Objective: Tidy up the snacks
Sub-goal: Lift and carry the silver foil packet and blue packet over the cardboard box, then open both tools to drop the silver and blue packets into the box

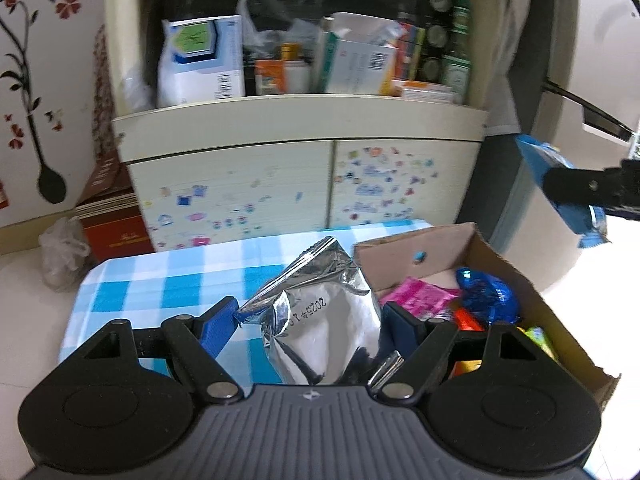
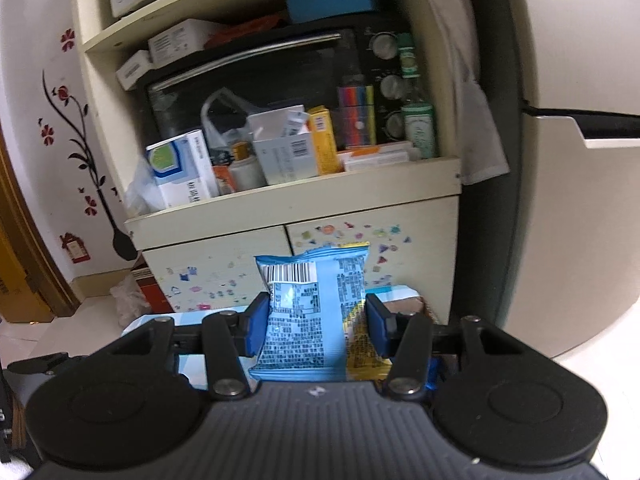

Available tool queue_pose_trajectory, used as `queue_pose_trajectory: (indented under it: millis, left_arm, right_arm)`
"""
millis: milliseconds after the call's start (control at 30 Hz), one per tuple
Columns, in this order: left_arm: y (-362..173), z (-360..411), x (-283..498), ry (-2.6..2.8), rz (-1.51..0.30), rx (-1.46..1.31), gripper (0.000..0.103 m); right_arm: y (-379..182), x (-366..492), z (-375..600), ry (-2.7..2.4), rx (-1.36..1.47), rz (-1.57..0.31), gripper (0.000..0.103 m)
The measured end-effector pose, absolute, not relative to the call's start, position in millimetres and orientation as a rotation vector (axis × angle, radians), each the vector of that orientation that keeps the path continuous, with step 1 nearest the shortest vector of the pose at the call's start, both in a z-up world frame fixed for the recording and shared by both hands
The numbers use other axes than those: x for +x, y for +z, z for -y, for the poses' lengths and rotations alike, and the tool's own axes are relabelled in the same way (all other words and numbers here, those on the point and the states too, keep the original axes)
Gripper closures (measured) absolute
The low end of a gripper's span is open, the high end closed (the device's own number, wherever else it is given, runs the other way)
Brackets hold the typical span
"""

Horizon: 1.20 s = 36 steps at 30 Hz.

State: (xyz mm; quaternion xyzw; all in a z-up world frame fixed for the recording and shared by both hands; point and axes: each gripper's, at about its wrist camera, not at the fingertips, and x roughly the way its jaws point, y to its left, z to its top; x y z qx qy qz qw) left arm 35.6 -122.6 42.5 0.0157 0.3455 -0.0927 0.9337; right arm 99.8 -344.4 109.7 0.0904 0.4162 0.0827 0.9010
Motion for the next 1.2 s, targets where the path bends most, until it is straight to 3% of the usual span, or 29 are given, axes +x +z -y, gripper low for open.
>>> queue_pose_trajectory:
  millis: [967,1067,1133,1200]
  left_arm:
    - [19.9,196.3,69.9,-0.324,-0.775,-0.025,0.020]
    - [21.2,204.3,75.8,-0.306,-0.805,-0.022,0.014]
    - [24.5,207.6,74.6,-0.277,-0.813,-0.022,0.008]
    - [30.0,208.7,71.1,-0.264,-0.807,-0.031,0.004]
  right_arm:
    - [86.2,112.8,403.0,-0.025,0.479,-0.987,0.051]
    - [84.4,114.1,404.7,-0.032,0.494,-0.992,0.048]
    - [83.7,114.6,406.9,-0.037,0.517,-0.994,0.032]
    - [84.8,116.5,407.6,-0.048,0.524,-0.989,0.023]
